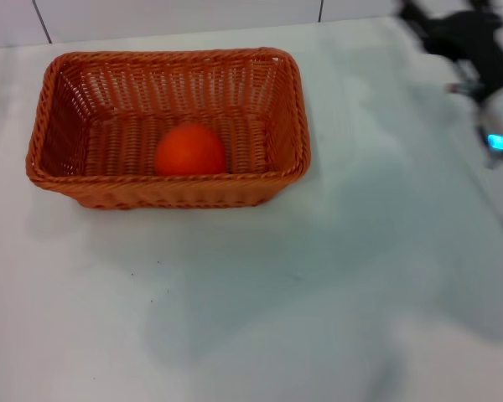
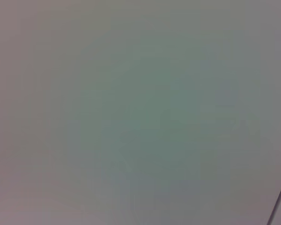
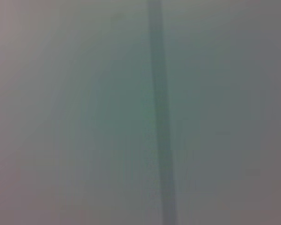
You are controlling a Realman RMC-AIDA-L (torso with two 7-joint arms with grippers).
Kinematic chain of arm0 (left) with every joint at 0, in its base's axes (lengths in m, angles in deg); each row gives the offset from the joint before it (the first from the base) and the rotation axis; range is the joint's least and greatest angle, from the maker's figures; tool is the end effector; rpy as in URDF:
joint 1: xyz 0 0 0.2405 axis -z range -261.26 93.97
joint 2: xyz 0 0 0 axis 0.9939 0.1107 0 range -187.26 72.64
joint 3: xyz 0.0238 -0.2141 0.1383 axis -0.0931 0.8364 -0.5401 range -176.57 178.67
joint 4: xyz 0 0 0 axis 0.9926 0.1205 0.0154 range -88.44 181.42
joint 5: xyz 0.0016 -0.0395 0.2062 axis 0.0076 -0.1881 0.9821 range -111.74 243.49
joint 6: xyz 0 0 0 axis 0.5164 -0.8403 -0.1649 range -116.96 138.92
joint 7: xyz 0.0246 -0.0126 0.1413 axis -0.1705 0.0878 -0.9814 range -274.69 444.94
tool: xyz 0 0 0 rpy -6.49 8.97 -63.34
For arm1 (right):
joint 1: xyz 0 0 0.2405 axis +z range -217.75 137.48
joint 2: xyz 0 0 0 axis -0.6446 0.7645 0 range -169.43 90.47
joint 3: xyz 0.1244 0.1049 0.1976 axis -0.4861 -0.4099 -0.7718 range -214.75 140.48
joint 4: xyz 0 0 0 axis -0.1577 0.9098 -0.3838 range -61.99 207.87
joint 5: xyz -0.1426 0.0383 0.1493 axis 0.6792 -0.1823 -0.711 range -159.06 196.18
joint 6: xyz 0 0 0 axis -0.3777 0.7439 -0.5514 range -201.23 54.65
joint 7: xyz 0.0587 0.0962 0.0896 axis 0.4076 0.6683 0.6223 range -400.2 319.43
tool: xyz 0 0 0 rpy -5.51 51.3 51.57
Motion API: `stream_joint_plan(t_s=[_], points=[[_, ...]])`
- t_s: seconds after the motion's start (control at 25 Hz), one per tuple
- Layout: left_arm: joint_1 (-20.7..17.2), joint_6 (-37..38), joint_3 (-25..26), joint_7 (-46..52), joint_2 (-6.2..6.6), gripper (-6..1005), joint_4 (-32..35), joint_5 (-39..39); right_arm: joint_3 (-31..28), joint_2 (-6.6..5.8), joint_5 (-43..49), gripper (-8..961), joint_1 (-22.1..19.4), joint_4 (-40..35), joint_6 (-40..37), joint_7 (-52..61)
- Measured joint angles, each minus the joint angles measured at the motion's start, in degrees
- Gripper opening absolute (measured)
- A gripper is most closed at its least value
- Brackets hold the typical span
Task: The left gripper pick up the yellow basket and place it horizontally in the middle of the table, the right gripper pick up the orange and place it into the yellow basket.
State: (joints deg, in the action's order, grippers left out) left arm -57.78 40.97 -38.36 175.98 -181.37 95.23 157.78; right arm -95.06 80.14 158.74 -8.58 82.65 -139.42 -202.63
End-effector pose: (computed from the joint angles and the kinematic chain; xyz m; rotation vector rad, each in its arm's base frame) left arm -0.3376 0.4017 0.0947 -1.4815 -1.0059 -0.6001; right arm 0.2829 0.3704 -0.0130 -0.6243 -1.7424 -1.4402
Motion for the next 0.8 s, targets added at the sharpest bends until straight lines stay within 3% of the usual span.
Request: stream_joint_plan(t_s=[0.28, 0.4, 0.44, 0.52, 0.64, 0.8], points=[[0.17, 4.72, 0.78, -31.09, -0.01, 887, -7.78, -22.16, -9.61, -0.19, 0.0, 950, -3.67, -4.23, -5.63, -0.04], [0.14, 13.86, 4.65, -45.55, -0.04, 887, -14.15, -32.93, -10.6, -0.18, -0.01, 950, -4.59, -4.33, -6.49, -0.05], [0.14, 13.86, 4.65, -45.55, -0.04, 887, -14.15, -32.93, -10.78, -0.19, 0.0, 950, -4.76, -4.33, -6.64, -0.06], [0.45, 28.2, 11.35, -59.18, 0.22, 887, -23.78, -41.23, -10.84, -0.18, 0.01, 950, -4.91, -4.35, -6.82, -0.06], [0.32, 36.28, 13.22, -66.43, 0.04, 887, -28.63, -44.42, -10.65, -0.18, 0.14, 950, -4.95, -4.35, -6.86, -0.07], [-0.26, 40.64, 13.43, -67.12, -0.02, 888, -33.39, -46.81, -10.67, -0.14, 0.17, 950, -4.97, -4.32, -6.88, -0.09]])
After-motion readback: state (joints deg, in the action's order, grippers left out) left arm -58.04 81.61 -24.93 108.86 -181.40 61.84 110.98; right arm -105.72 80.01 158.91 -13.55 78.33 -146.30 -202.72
